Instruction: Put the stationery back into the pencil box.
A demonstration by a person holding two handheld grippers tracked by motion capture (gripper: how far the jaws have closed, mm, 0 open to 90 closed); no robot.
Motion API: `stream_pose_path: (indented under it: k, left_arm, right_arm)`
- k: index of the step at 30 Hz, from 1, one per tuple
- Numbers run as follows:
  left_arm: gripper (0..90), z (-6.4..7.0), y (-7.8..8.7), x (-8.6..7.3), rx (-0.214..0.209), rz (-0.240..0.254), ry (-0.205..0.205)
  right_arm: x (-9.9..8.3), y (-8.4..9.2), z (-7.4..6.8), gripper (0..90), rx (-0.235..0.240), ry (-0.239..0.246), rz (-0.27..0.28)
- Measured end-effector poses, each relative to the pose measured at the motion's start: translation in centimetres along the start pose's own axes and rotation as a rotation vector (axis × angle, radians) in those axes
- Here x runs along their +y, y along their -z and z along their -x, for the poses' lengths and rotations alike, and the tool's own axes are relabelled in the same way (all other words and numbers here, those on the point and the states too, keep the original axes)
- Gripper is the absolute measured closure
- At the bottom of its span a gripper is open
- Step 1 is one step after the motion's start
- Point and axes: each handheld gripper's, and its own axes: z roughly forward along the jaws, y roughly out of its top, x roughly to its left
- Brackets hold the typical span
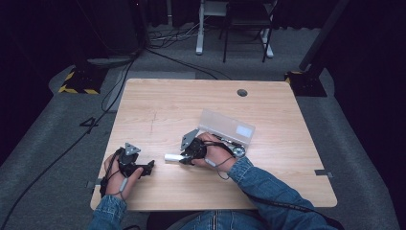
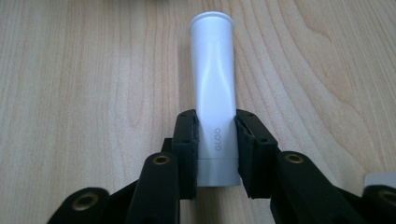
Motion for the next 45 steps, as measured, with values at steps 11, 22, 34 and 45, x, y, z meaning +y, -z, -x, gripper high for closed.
stream_pose_path:
  k: [11,22,34,45]
  left_arm:
    - [8.9,0.0,0.0,0.0,0.0,0.001,0.003]
    - [8.9,0.0,0.0,0.0,0.0,0.0,0.0]
    - [8.9,0.0,0.0,0.0,0.001,0.002,0.004]
    - [8.9,0.0,0.0,0.0,0.0,0.0,0.0]
  right_arm:
    - [0.0,0.1,-0.1,72.0,-0.01,-0.003,-0.005]
    - [0.8,1.9,-0.3,72.0,-0.018,0.016,0.034]
    - [1.5,4.0,-0.4,72.0,-0.026,0.028,0.064]
    - [0.7,6.9,-0.2,72.0,-0.047,0.016,0.125]
